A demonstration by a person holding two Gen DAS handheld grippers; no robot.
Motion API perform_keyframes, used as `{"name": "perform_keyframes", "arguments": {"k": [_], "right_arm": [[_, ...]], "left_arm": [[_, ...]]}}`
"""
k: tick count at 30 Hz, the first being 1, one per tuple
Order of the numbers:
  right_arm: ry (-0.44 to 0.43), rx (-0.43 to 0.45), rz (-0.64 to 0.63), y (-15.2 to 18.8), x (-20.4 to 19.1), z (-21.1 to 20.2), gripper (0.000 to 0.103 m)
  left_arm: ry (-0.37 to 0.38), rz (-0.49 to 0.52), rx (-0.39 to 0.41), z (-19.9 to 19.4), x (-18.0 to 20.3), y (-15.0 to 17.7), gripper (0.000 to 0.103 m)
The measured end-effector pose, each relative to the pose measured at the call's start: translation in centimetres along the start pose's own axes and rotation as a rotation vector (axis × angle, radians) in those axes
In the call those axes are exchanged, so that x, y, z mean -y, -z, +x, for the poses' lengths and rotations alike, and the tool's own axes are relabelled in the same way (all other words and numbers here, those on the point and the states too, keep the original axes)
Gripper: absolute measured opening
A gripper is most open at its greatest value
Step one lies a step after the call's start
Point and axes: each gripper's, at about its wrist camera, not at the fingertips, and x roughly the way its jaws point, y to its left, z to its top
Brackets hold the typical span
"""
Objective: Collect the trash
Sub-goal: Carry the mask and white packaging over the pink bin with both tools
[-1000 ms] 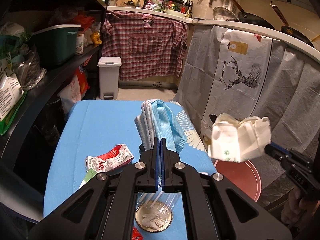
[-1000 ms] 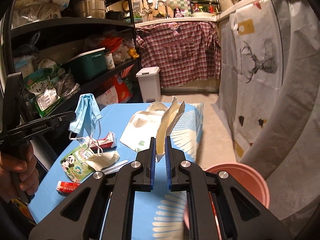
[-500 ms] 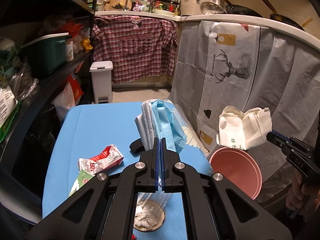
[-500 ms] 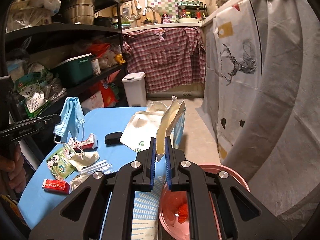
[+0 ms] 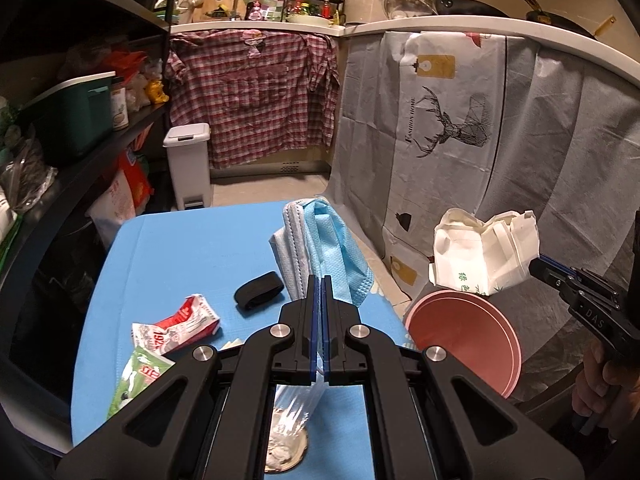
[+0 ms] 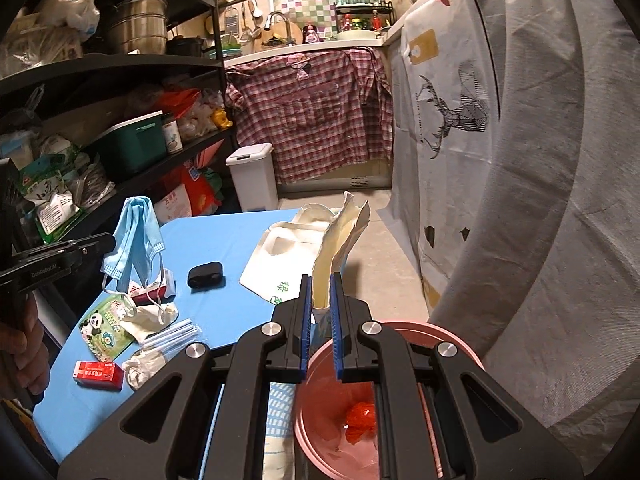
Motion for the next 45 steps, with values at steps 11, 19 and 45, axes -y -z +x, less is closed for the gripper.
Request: {"name": "perform_keyframes", "arguments": {"k": [11,19,45], "right_arm": [[0.045,-0.006,0.032,0.0,2.0,-0.1,0.010],[0.078,-0.011,0.055,0.0,3.6,-0.1,0.010],[0.183,-0.082,0.099,0.9,7.0,0.2,0.010]], "left_arm": [[0.024,0.029,-0.006,1.3,2.1,-0.2,0.001],[0.034,0.052,-0.019,2.4,3.6,-0.1,0.001],[0.137,0.119,-0.082,6.6,9.2,0.6,0.001]]}}
